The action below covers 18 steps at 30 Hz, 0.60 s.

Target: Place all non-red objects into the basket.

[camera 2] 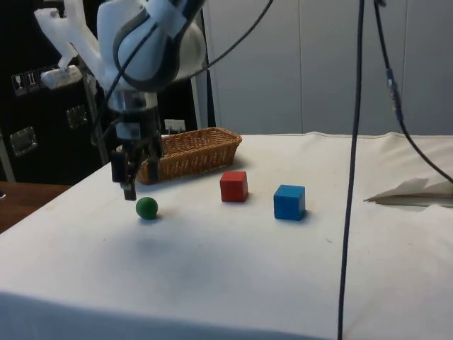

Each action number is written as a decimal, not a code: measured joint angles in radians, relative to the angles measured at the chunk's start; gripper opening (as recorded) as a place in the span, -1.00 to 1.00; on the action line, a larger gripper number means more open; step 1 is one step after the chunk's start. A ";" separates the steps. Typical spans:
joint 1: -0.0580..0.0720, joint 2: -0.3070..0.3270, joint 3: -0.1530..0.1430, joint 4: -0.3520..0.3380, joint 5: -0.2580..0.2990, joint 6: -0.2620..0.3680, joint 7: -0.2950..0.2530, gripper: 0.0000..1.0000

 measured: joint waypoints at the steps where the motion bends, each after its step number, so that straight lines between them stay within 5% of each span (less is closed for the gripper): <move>1: -0.001 0.019 0.000 0.014 0.004 0.004 -0.002 1.00; 18: -0.001 0.093 0.004 0.028 0.004 0.057 -0.009 1.00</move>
